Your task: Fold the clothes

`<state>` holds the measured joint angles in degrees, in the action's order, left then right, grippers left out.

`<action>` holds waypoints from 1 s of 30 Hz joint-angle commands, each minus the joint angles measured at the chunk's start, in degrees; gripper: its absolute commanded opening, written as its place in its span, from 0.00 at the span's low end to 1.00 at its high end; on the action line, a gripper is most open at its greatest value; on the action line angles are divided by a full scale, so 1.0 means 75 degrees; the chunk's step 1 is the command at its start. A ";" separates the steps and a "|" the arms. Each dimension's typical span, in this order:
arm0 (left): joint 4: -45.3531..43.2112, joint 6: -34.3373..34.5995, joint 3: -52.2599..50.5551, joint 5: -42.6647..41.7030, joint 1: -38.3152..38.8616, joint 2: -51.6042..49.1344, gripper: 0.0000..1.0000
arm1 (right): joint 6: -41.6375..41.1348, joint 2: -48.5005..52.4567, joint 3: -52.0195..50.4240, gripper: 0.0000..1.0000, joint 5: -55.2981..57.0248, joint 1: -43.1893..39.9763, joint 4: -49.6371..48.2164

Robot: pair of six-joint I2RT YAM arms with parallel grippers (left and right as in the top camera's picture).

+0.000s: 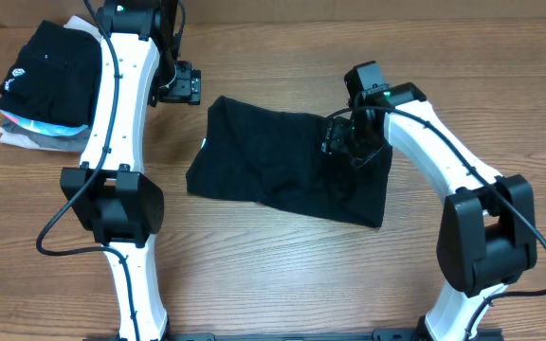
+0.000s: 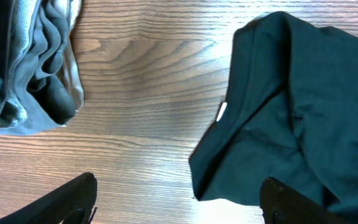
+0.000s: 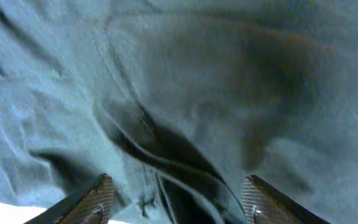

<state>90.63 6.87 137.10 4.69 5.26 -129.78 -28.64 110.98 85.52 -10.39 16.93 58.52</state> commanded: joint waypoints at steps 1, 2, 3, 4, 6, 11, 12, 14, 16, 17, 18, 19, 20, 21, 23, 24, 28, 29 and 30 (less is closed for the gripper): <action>-0.0009 -0.0152 0.0140 -0.0335 0.0032 0.0219 0.86 | 0.0111 -0.0417 0.0775 0.71 -0.0111 -0.0160 0.0399; -0.0009 -0.0154 0.0140 -0.0408 0.0032 0.0219 0.86 | 0.0178 -0.0498 0.1005 0.71 -0.0111 -0.0219 0.0629; -0.0009 -0.0172 0.0134 -0.0472 0.0032 0.0219 0.86 | 0.0274 -0.0571 0.1256 0.73 -0.0108 -0.0271 0.0868; -0.0015 -0.0277 0.0114 -0.0586 0.0038 0.0219 0.86 | 0.0323 -0.0621 0.1513 0.79 -0.0076 -0.0326 0.1131; -0.0096 -0.0527 0.0020 -0.0930 0.0047 0.0216 0.86 | 0.0621 -0.0659 0.2017 0.89 -0.0038 -0.0420 0.1644; -0.0860 -0.1396 -0.0799 -0.1970 0.0052 0.0219 0.86 | 0.0886 -0.0656 0.2471 1.00 0.0251 -0.0629 0.2378; -0.1105 -0.1623 -0.1078 -0.2142 0.0055 0.0219 0.87 | 0.0889 -0.0653 0.2445 1.00 0.0335 -0.0697 0.2451; -0.1542 -0.2052 -0.1612 -0.2451 0.0055 0.0219 0.87 | 0.0927 -0.0653 0.2372 1.00 0.0440 -0.0793 0.2503; -0.1988 -0.2553 -0.2232 -0.2760 0.0055 0.0219 0.88 | 0.1134 -0.0650 0.2343 1.00 0.0440 -0.0863 0.2550; -0.2197 -0.2885 -0.2573 -0.2984 0.0055 0.0219 0.88 | 0.1201 -0.0644 0.2343 1.00 0.0440 -0.0877 0.2556; -0.2361 -0.3226 -0.2856 -0.3212 0.0055 0.0216 0.89 | 0.1221 -0.0644 0.2343 1.00 0.0460 -0.0883 0.2556; -0.2503 -0.3567 -0.3127 -0.3468 0.0055 0.0219 0.89 | 0.1227 -0.0644 0.2343 1.00 0.0487 -0.0883 0.2556; -0.2637 -0.3864 -0.3372 -0.3692 0.0055 0.0219 0.90 | 0.1227 -0.0644 0.2343 1.00 0.0527 -0.0889 0.2556; -0.2783 -0.4051 -0.3587 -0.3838 0.0055 0.0219 0.90 | 0.1227 -0.0644 0.2343 1.00 0.0551 -0.0898 0.2559; -0.3150 -0.4127 -0.3969 -0.3858 0.0055 0.0219 0.90 | 0.1227 -0.0644 0.2343 1.00 0.0577 -0.0912 0.2565; -0.3316 -0.4153 -0.4115 -0.3829 0.0055 0.0219 0.90 | 0.1230 -0.0644 0.2343 1.00 0.0580 -0.0921 0.2565; -0.3832 -0.4386 -0.4538 -0.3637 0.0052 0.0219 0.90 | 0.1227 -0.0644 0.2343 1.00 0.0577 -0.0924 0.2573; -0.3940 -0.4389 -0.4610 -0.3488 0.0052 0.0219 0.90 | 0.1224 -0.0644 0.2343 1.00 0.0577 -0.0924 0.2588; -0.4025 -0.4412 -0.4669 -0.3328 0.0052 0.0219 0.90 | 0.1224 -0.0644 0.2343 1.00 0.0577 -0.0924 0.2614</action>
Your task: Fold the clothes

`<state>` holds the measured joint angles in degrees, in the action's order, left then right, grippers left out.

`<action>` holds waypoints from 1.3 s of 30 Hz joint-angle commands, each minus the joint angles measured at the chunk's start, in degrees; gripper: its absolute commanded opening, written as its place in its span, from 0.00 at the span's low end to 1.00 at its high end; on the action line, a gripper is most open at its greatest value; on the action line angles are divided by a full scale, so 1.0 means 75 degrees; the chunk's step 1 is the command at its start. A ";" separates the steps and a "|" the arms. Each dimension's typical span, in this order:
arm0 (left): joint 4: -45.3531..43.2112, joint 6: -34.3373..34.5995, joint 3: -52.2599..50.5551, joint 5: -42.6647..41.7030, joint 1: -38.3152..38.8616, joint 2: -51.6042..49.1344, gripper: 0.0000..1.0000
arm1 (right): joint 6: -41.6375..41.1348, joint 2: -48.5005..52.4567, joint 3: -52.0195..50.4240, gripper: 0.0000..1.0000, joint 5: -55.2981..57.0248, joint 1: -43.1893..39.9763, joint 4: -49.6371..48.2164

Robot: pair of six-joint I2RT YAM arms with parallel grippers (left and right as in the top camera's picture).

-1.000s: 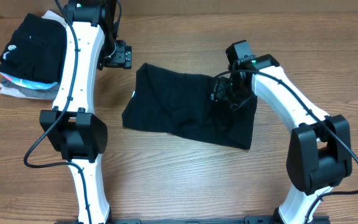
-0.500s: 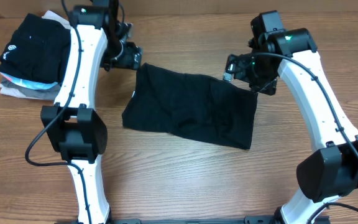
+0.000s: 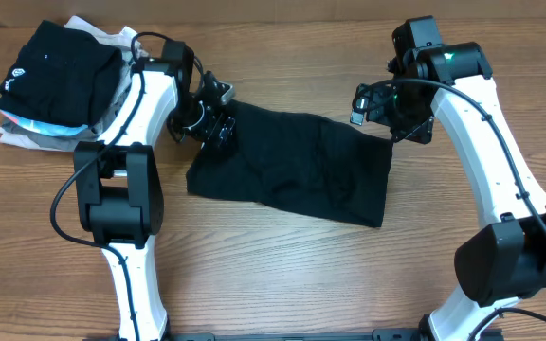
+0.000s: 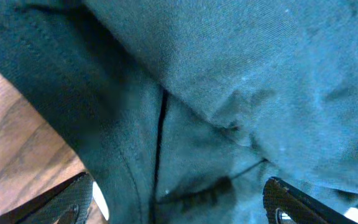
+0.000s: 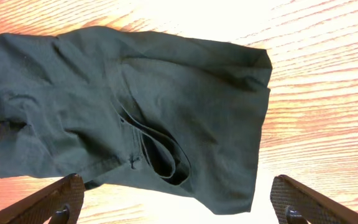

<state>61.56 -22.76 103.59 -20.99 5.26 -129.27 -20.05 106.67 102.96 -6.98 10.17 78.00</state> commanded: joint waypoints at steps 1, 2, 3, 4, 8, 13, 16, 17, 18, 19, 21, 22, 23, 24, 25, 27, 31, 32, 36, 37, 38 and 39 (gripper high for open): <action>-0.0192 -0.0510 -0.0230 0.0189 0.0052 0.0152 0.90 | 0.0079 -0.0070 0.0017 1.00 0.0125 -0.0023 0.0029; -0.0245 -0.0600 -0.0289 0.0265 0.0052 0.0152 0.90 | 0.0079 -0.0070 0.0017 1.00 0.0125 -0.0023 0.0041; -0.0291 -0.0740 -0.0356 0.0283 0.0055 0.0152 0.90 | 0.0082 -0.0070 0.0017 1.00 0.0125 -0.0023 0.0050; -0.0332 -0.0877 -0.0431 0.0283 0.0055 0.0152 0.90 | 0.0079 -0.0070 0.0017 1.00 0.0125 -0.0023 0.0050; -0.0580 -0.1172 -0.0898 0.0428 0.0052 0.0152 0.90 | 0.0076 -0.0070 0.0017 1.00 0.0119 -0.0023 0.0052; -0.1058 -0.1160 -0.1606 0.0938 0.0047 0.0152 0.86 | 0.0079 -0.0070 0.0017 1.00 0.0119 -0.0023 0.0090; -0.1343 -0.1052 -0.1851 0.0624 0.0047 0.0152 0.88 | 0.0076 -0.0070 0.0017 1.00 0.0119 -0.0023 0.0082; -0.1405 -0.1052 -0.1891 0.0350 0.0052 0.0152 0.88 | 0.0076 -0.0070 0.0017 1.00 0.0119 -0.0023 0.0076; -0.1431 -0.1052 -0.1906 0.0052 0.0064 0.0152 0.90 | 0.0073 -0.0070 0.0017 1.00 0.0119 -0.0023 0.0073; -0.1445 -0.1061 -0.1906 -0.0338 0.0090 0.0152 0.90 | 0.0073 -0.0070 0.0017 1.00 0.0119 -0.0023 0.0073; -0.1466 -0.1128 -0.1906 -0.1055 0.0149 0.0149 0.91 | 0.0076 -0.0070 0.0017 1.00 0.0119 -0.0023 0.0076; -0.1472 -0.1145 -0.1906 -0.1352 0.0187 0.0152 0.92 | 0.0076 -0.0070 0.0017 1.00 0.0119 -0.0023 0.0076; -0.1483 -0.1145 -0.1906 -0.1591 0.0227 0.0152 0.92 | 0.0076 -0.0070 0.0017 1.00 0.0119 -0.0023 0.0079; -0.1492 -0.1142 -0.1906 -0.1810 0.0271 0.0152 0.92 | 0.0076 -0.0070 0.0017 1.00 0.0119 -0.0023 0.0082; -0.1489 -0.1139 -0.1906 -0.2005 0.0315 0.0152 0.92 | 0.0076 -0.0070 0.0017 1.00 0.0119 -0.0023 0.0085; -0.1478 -0.1139 -0.1906 -0.2320 0.0379 0.0152 0.93 | 0.0076 -0.0070 0.0017 1.00 0.0119 -0.0023 0.0087; -0.1457 -0.1058 -0.1906 -0.2582 0.0469 0.0149 0.94 | 0.0076 -0.0070 0.0017 1.00 0.0119 -0.0023 0.0085; -0.1460 -0.1003 -0.1906 -0.2579 0.0475 0.0152 0.94 | 0.0076 -0.0070 0.0017 1.00 0.0119 -0.0023 0.0085; -0.1515 -0.0699 -0.1906 -0.2567 0.0475 0.0152 0.77 | 0.0076 -0.0070 0.0017 1.00 0.0119 -0.0023 0.0085; -0.1547 -0.0609 -0.1906 -0.2562 0.0475 0.0152 0.57 | 0.0076 -0.0070 0.0017 1.00 0.0119 -0.0023 0.0082; -0.1606 -0.0484 -0.1906 -0.2506 0.0469 0.0152 0.25 | 0.0076 -0.0070 0.0017 1.00 0.0119 -0.0023 0.0085; -0.1673 -0.0297 -0.1906 -0.2413 0.0460 0.0152 0.04 | 0.0076 -0.0070 0.0017 1.00 0.0119 -0.0023 0.0087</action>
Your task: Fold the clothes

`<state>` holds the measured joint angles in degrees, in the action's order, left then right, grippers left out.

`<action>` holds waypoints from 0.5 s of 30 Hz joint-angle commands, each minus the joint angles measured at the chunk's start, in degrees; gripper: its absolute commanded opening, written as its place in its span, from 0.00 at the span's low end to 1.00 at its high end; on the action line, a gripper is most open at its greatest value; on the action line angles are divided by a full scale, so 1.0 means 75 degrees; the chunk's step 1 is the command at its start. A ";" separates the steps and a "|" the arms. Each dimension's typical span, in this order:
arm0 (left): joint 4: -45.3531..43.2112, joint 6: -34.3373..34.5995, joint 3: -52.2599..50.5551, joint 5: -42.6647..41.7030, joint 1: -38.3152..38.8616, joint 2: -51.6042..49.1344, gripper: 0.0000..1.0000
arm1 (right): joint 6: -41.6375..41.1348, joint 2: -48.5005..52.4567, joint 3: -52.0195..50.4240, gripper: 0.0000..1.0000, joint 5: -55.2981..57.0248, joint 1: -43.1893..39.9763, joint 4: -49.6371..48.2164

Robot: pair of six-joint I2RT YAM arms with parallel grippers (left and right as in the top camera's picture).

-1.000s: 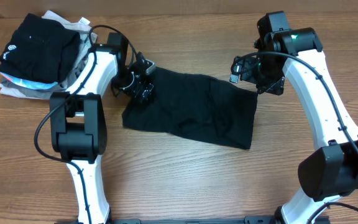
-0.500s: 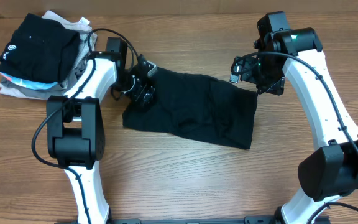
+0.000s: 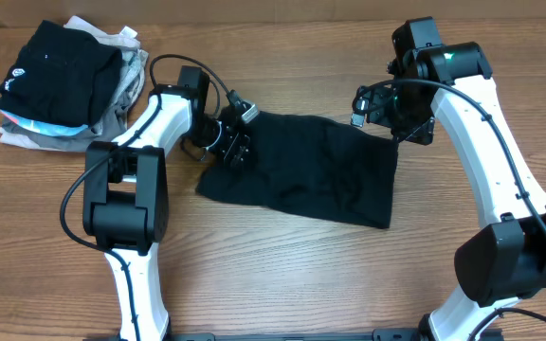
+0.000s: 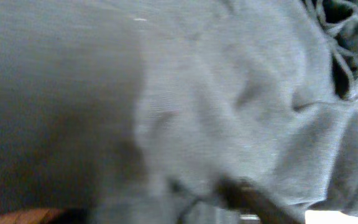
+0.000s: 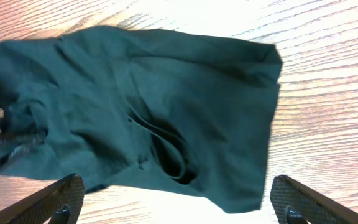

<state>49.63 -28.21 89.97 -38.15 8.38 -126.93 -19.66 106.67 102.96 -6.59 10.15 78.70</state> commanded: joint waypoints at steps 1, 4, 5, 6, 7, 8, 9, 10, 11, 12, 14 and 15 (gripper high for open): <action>-0.0172 0.0705 -0.0090 -0.0017 0.0029 -0.0160 0.04 | 0.0023 -0.0070 0.0017 1.00 0.0067 -0.0020 -0.0003; -0.0373 0.1402 -0.0052 0.0087 -0.0067 -0.0160 0.04 | 0.0023 -0.0070 0.0017 1.00 0.0067 -0.0020 0.0020; -0.0399 0.1539 -0.0020 0.0085 -0.0111 -0.0160 0.04 | 0.0023 -0.0070 0.0017 1.00 0.0067 -0.0020 0.0029; -0.0411 0.1664 0.0023 0.0082 -0.0154 -0.0157 0.04 | 0.0023 -0.0070 0.0017 1.00 0.0067 -0.0020 0.0038; -0.0408 0.1766 0.0076 0.0085 -0.0195 -0.0157 0.04 | 0.0023 -0.0070 0.0017 1.00 0.0067 -0.0020 0.0047; -0.0393 0.1853 0.0131 0.0082 -0.0242 -0.0152 0.04 | 0.0023 -0.0070 0.0017 1.00 0.0064 -0.0020 0.0052; -0.0385 0.1970 0.0189 0.0085 -0.0300 -0.0137 0.04 | 0.0023 -0.0070 0.0017 1.00 0.0064 -0.0020 0.0067; -0.0353 0.2025 0.0236 0.0085 -0.0344 -0.0108 0.04 | 0.0023 -0.0070 0.0017 1.00 0.0064 -0.0020 0.0073; -0.0294 0.2031 0.0291 0.0085 -0.0382 -0.0087 0.04 | 0.0020 -0.0070 0.0017 1.00 0.0064 -0.0020 0.0073; -0.0213 0.2028 0.0350 0.0087 -0.0423 -0.0055 0.04 | 0.0020 -0.0070 0.0017 1.00 0.0052 -0.0020 0.0073; 0.0044 0.2028 0.0513 0.0166 -0.0527 0.0000 0.04 | 0.0003 -0.0070 0.0017 1.00 0.0003 -0.0020 0.0067; 0.0254 0.2028 0.0627 0.0271 -0.0592 0.0038 0.04 | -0.0009 -0.0064 0.0017 1.00 -0.0017 -0.0020 0.0064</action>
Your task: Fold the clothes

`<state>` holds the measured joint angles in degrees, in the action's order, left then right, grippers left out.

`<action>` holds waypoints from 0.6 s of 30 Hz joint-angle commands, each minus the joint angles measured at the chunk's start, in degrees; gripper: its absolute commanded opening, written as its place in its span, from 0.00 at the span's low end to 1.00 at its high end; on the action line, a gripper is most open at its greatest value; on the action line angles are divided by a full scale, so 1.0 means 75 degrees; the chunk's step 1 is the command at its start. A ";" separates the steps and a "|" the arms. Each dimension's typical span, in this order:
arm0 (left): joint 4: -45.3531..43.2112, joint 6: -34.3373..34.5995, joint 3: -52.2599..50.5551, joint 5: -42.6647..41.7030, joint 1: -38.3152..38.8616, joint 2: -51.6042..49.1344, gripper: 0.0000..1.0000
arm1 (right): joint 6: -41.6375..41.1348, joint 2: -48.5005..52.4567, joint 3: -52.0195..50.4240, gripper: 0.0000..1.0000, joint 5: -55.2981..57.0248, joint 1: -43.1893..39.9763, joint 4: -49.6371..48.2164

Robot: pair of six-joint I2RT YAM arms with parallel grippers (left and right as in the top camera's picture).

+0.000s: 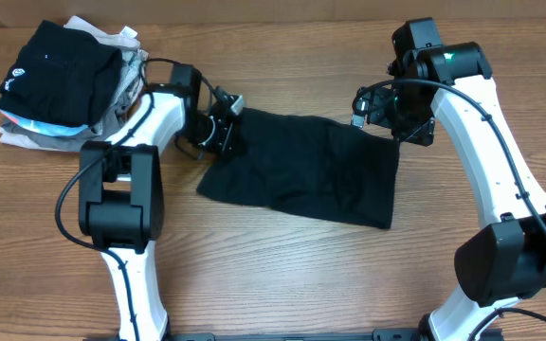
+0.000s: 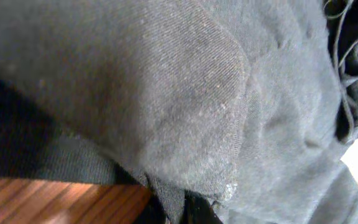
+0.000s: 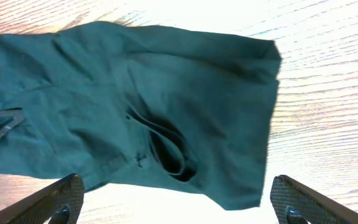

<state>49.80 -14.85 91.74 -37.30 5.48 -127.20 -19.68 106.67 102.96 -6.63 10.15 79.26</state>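
A black garment point(image 1: 301, 170) lies spread flat across the middle of the wooden table. My left gripper point(image 1: 218, 131) sits low at its upper left corner. In the left wrist view the dark cloth point(image 2: 166, 93) fills the frame, and my left gripper point(image 2: 175, 209) is shut on a fold of its edge. My right gripper point(image 1: 390, 112) hangs above the upper right corner, clear of the cloth. From the right wrist view the whole garment point(image 3: 135, 106) shows below, with a strap loop near its middle, and my right gripper point(image 3: 179, 208) is open and empty.
A stack of folded clothes point(image 1: 55, 80), black on top with grey and white beneath, stands at the table's back left, close to my left arm. Bare wood point(image 1: 292, 275) lies in front of the garment.
My left gripper has shifted a little to the left and back at the garment's upper left corner and is now shut on a fold of it. My right gripper has stayed where it was.
My left gripper first hovered open between the folded stack and the garment while my right gripper was down on the garment's right part. Then the right gripper was raised, open, and the left was down on the upper left corner. The garment moved slightly rightward, and the left now grips it.
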 commanded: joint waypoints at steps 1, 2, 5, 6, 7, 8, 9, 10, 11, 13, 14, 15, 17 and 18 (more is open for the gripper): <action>0.0388 0.0245 0.0472 0.0289 -0.0254 0.0085 0.04 | -0.0006 -0.0064 0.0017 1.00 -0.0050 -0.0020 -0.0015; 0.0609 0.0248 0.0577 0.0466 -0.0323 0.0122 0.04 | -0.0006 -0.0061 0.0012 1.00 -0.0105 -0.0020 -0.0035; 0.1271 0.0245 0.0918 0.1072 -0.0536 0.0187 0.04 | -0.0009 -0.0044 -0.0050 1.00 -0.0265 -0.0020 -0.0154; 0.1527 0.0245 0.1052 0.1274 -0.0606 0.0224 0.04 | -0.0012 -0.0032 -0.0087 0.98 -0.0332 -0.0020 -0.0207; 0.1684 0.0245 0.1145 0.1416 -0.0653 0.0242 0.04 | -0.0009 -0.0017 -0.0137 0.97 -0.0425 -0.0017 -0.0268; 0.1871 0.0242 0.1259 0.1556 -0.0699 0.0280 0.04 | -0.0006 -0.0017 -0.0201 0.93 -0.0525 -0.0012 -0.0338; 0.2031 0.0242 0.1367 0.1699 -0.0737 0.0306 0.04 | -0.0003 -0.0015 -0.0326 0.85 -0.0664 0.0003 -0.0463; 0.2168 0.0242 0.1460 0.1818 -0.0752 0.0344 0.04 | -0.0003 -0.0015 -0.0458 0.68 -0.0799 0.0023 -0.0586; 0.2282 0.0242 0.1539 0.1903 -0.0752 0.0399 0.04 | -0.0003 -0.0015 -0.0595 0.42 -0.0933 0.0050 -0.0711; 0.2445 0.0245 0.1649 0.2040 -0.0746 0.0533 0.04 | -0.0003 -0.0015 -0.0994 0.04 -0.1285 0.0137 -0.1064; 0.2486 0.0242 0.1673 0.2060 -0.0737 0.0589 0.04 | -0.0003 -0.0015 -0.1212 0.04 -0.1475 0.0189 -0.1259; 0.2532 0.0242 0.1699 0.2060 -0.0720 0.0662 0.04 | -0.0003 -0.0015 -0.1437 0.04 -0.1658 0.0248 -0.1454; 0.2565 0.0256 0.1719 0.2060 -0.0685 0.0810 0.04 | -0.0003 -0.0015 -0.1958 0.04 -0.1964 0.0388 -0.1938; 0.2570 0.0286 0.1722 0.2057 -0.0670 0.0886 0.04 | -0.0006 -0.0015 -0.2235 0.04 -0.2107 0.0466 -0.2189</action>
<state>68.79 -13.58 102.59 -23.22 -0.05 -124.70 -19.64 106.67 90.56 -16.86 11.79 65.25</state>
